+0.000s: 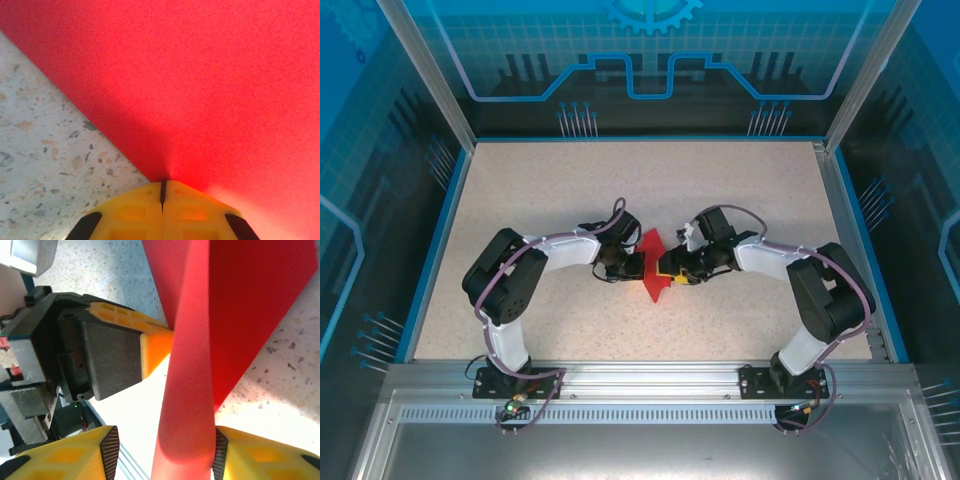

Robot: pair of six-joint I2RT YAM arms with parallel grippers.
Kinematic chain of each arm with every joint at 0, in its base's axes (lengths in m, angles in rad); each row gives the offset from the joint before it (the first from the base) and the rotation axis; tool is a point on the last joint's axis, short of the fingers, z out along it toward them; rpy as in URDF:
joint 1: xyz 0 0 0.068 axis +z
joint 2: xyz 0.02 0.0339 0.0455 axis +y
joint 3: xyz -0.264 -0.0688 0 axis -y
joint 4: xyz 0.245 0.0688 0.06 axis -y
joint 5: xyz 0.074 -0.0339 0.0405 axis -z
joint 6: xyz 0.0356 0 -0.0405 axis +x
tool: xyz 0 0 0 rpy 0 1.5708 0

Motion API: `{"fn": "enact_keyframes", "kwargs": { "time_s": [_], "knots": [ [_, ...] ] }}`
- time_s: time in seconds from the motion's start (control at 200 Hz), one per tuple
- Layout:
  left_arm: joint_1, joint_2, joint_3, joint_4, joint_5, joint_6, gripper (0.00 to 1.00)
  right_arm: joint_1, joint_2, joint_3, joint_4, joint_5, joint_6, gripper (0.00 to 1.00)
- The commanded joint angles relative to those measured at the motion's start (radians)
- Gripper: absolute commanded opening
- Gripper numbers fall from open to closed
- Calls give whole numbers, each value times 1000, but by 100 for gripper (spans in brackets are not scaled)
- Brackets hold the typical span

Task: Fold a paper plane with a square sheet of paper (pick it up from the middle)
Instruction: Third fold the triangle at the center of the table.

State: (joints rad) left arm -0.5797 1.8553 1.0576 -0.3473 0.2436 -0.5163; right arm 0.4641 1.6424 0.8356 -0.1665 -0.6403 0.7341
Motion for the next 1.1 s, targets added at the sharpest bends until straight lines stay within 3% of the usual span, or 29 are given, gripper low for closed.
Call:
{"fn": "enact_keyframes", "kwargs": {
  "time_s": [0.0,0.455,0.63,1.095],
  "knots": [
    [7,85,-54,-27,-74,24,0,-23,-52,-19,34,-53,26,53],
    [9,102,-52,-26,-66,26,0,-36,-73,-27,1,-53,12,50],
    [8,102,-47,-27,-63,25,0,-34,-60,-24,-40,-17,-17,42],
    [9,115,-33,-42,-63,35,0,15,-82,78,-301,200,-125,27]
  ]
}}
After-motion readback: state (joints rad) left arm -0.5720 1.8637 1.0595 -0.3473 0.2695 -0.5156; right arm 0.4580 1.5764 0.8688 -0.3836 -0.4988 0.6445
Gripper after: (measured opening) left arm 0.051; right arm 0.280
